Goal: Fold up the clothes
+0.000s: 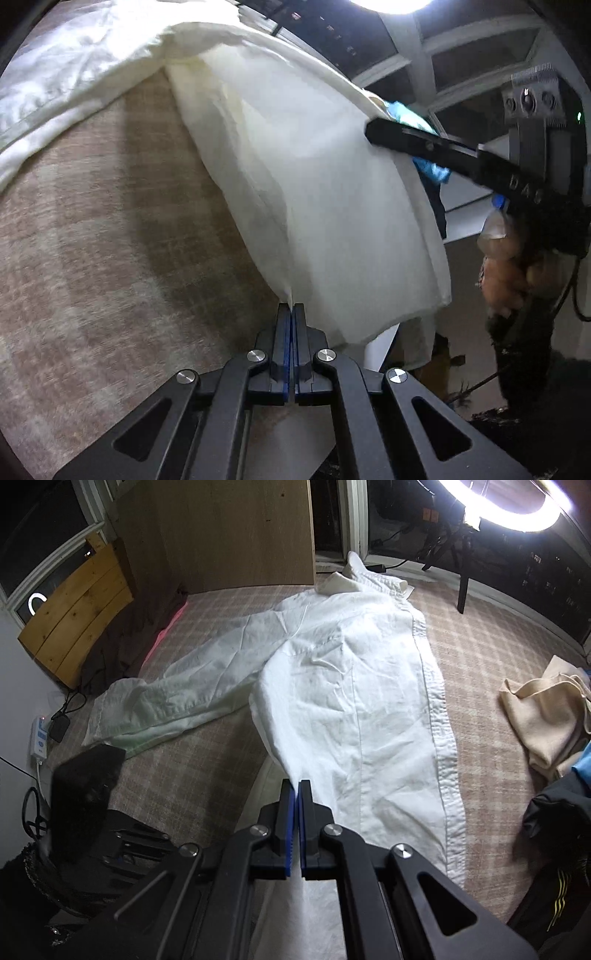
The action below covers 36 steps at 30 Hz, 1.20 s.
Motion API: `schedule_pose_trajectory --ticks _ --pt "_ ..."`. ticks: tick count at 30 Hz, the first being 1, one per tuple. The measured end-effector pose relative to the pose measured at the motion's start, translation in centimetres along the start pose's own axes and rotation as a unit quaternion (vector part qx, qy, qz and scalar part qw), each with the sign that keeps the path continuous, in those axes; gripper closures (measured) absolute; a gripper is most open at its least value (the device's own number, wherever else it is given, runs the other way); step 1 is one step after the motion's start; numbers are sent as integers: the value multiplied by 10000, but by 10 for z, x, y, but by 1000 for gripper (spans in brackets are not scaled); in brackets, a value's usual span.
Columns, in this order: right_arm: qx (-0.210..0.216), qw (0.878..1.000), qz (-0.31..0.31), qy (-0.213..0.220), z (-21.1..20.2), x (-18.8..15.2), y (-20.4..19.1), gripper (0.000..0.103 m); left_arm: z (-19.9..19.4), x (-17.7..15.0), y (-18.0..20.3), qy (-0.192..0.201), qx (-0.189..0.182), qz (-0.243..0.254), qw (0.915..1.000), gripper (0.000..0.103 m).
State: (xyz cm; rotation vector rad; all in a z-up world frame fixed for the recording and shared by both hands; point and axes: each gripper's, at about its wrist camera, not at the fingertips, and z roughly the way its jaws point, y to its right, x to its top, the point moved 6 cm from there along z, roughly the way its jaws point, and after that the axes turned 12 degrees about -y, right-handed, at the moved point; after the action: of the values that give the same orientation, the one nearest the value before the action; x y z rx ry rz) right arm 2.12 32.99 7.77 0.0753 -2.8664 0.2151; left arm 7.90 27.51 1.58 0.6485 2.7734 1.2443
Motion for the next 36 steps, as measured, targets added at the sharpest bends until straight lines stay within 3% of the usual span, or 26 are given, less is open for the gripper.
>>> schedule_pose_trajectory --ticks 4,7,9,13,15,17,19,23,24,27,30,33,36 --pt "28 10000 3 -37 3 0 -1 101 -5 -6 -1 -73 83 16 9999 100" --pt "47 10000 -24 -81 7 -1 -5 101 -18 -6 -4 19 389 37 9992 83" --pt "104 9998 -38 -155 13 -2 -10 101 -37 -7 -11 177 678 15 9975 82" --pt "384 9957 -384 -755 40 -16 -36 98 -92 -10 -35 677 1161 -105 9909 70" --pt "618 9910 -622 -1009 48 -24 -53 95 -130 -17 -59 989 1447 -344 9839 69" --pt "735 9895 -820 -932 38 -26 -65 89 -163 -25 -78 1258 1772 -592 9743 68" --pt "742 9913 -842 -683 22 -19 -67 82 -185 -34 -91 1527 2109 -873 9615 63" --pt "925 9918 -782 -404 2 7 -68 80 -237 -82 -138 1820 2678 -1559 9332 61" --pt "958 9917 -769 -381 3 14 -70 80 -247 -98 -150 1804 2892 -1643 9257 61" --pt "996 9917 -697 -410 25 41 -78 80 -234 -119 -160 1560 2967 -1630 9279 61" --pt "1259 9888 -217 -772 65 65 -80 80 -214 -132 -161 1321 2993 -1476 9334 61" --pt "1209 9883 224 -900 93 85 -76 80 -198 -127 -157 1072 3504 -1140 9234 61" --pt "1617 9770 881 -1079 109 98 -66 80 -192 -119 -163 851 3953 -919 9100 61"
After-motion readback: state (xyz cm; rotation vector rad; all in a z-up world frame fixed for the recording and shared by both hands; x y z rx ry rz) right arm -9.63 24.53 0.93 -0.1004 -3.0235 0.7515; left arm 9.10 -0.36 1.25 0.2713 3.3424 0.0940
